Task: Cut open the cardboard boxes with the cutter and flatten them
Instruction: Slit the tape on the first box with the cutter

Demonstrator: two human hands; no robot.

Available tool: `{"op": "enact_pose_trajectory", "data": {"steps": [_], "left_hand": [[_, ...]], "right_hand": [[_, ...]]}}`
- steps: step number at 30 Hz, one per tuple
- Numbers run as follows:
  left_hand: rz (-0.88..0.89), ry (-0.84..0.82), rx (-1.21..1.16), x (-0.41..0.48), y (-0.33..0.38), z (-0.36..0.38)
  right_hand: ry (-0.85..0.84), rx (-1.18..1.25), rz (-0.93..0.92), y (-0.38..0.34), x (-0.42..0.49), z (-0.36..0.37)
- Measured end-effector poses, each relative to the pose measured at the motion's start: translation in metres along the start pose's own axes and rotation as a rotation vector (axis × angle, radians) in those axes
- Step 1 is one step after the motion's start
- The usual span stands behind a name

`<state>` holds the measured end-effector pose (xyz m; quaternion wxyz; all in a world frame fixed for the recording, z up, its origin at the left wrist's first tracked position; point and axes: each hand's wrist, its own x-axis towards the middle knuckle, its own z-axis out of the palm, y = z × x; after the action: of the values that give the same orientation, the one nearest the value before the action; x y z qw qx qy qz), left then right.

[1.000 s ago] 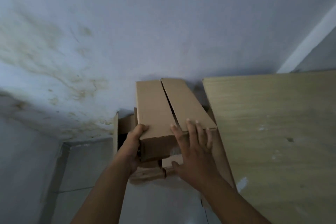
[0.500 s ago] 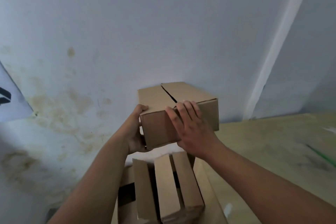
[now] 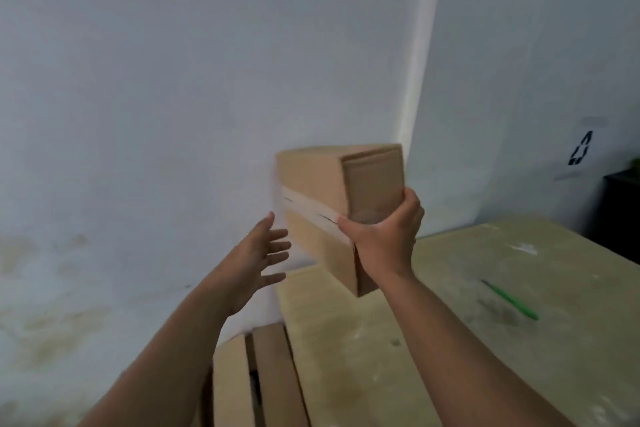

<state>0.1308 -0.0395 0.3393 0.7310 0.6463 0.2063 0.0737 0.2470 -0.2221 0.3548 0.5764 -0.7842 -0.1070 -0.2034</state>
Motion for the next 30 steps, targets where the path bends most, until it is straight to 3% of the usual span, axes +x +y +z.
{"op": "enact_pose_trajectory", "data": {"steps": [4, 7, 11, 19, 25, 30], "left_hand": [[0.013, 0.048, 0.371, 0.025, -0.038, 0.094], [0.099, 0.138, 0.589, 0.042, -0.073, 0.154], [0.082, 0.243, 0.385, 0.056, -0.106, 0.195], [-0.228, 0.187, 0.106, 0.064, -0.151, 0.212], [-0.247, 0.136, 0.04, 0.074, -0.194, 0.204], [-0.2, 0.149, 0.154, 0.093, -0.207, 0.211]], "right_hand": [[0.033, 0.355, 0.515, 0.062, 0.036, -0.035], [-0.017, 0.454, 0.826, 0.108, 0.045, -0.064], [-0.094, 0.561, 1.153, 0.163, 0.041, -0.081], [-0.186, 0.596, 1.33, 0.231, 0.001, -0.081], [-0.207, 0.599, 1.367, 0.262, -0.025, -0.077], [-0.222, 0.599, 1.392, 0.282, -0.033, -0.078]]}}
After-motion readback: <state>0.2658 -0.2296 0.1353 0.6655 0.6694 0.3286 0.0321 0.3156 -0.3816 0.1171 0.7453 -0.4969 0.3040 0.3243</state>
